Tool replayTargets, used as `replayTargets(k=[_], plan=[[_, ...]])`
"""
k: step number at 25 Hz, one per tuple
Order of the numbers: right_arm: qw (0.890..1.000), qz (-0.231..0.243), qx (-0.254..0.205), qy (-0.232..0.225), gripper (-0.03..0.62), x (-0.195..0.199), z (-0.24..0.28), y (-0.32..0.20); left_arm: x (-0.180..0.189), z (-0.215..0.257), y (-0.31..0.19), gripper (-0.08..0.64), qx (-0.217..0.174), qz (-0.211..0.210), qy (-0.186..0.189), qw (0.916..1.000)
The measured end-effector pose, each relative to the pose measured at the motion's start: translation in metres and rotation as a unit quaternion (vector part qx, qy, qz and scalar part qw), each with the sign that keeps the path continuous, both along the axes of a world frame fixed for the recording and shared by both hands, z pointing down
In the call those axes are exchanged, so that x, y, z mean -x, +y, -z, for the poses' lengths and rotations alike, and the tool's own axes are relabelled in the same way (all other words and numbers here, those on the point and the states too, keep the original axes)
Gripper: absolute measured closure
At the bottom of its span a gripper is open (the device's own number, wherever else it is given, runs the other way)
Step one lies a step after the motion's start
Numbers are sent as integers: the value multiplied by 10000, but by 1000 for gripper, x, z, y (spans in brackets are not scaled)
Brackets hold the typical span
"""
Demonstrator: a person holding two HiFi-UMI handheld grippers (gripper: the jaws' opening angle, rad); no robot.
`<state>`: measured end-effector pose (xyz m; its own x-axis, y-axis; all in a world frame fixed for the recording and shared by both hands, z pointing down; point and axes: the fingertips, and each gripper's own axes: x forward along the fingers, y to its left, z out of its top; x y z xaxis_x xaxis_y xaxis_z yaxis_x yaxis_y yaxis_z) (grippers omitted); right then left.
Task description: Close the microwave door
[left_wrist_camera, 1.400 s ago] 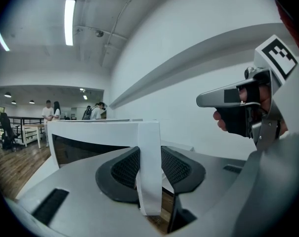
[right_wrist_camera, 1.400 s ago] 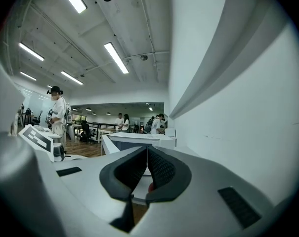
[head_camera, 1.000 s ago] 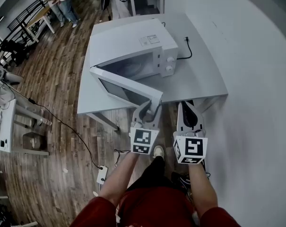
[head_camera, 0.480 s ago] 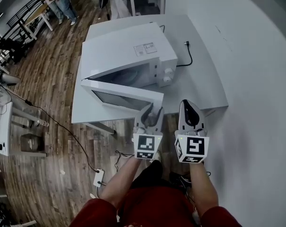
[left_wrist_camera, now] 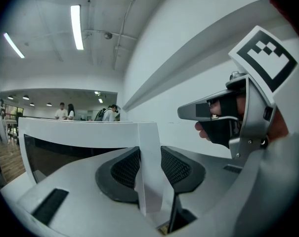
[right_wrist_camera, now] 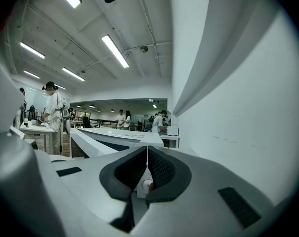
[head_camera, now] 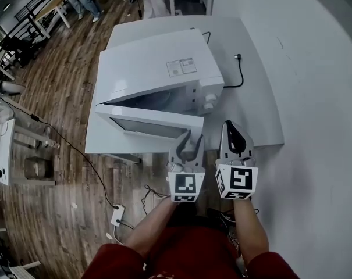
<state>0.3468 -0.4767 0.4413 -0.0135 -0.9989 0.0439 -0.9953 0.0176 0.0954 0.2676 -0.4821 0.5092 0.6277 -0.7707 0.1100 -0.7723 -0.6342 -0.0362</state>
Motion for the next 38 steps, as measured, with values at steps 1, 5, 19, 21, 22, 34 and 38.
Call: replayTargets(k=[1, 5, 19, 21, 22, 34, 38], plan=[[10000, 29, -28, 4, 565, -1, 0, -4, -1, 0, -3, 410, 2, 39, 17, 10000], [9999, 100, -126, 62, 565, -7, 0, -14, -6, -3, -15, 410, 31, 145, 36, 9999], [9940, 1061, -119, 240, 565, -25, 1, -59, -20, 1, -49, 410, -40, 926, 149, 9956], [9925, 1200, -92, 212, 565, -29, -1, -66, -22, 1, -54, 410, -66, 1061, 112, 9943], [9917, 1270, -85, 202, 565, -30, -2, -68, -23, 1, -57, 410, -64, 1133, 83, 9935], [9854, 1692, -73, 172, 565, -41, -2, -88, -30, 0, -88, 411, 55, 1649, 51, 9863], [9845, 1740, -72, 192, 565, -44, -1, -93, -31, 0, -96, 411, 84, 1743, 73, 9846]])
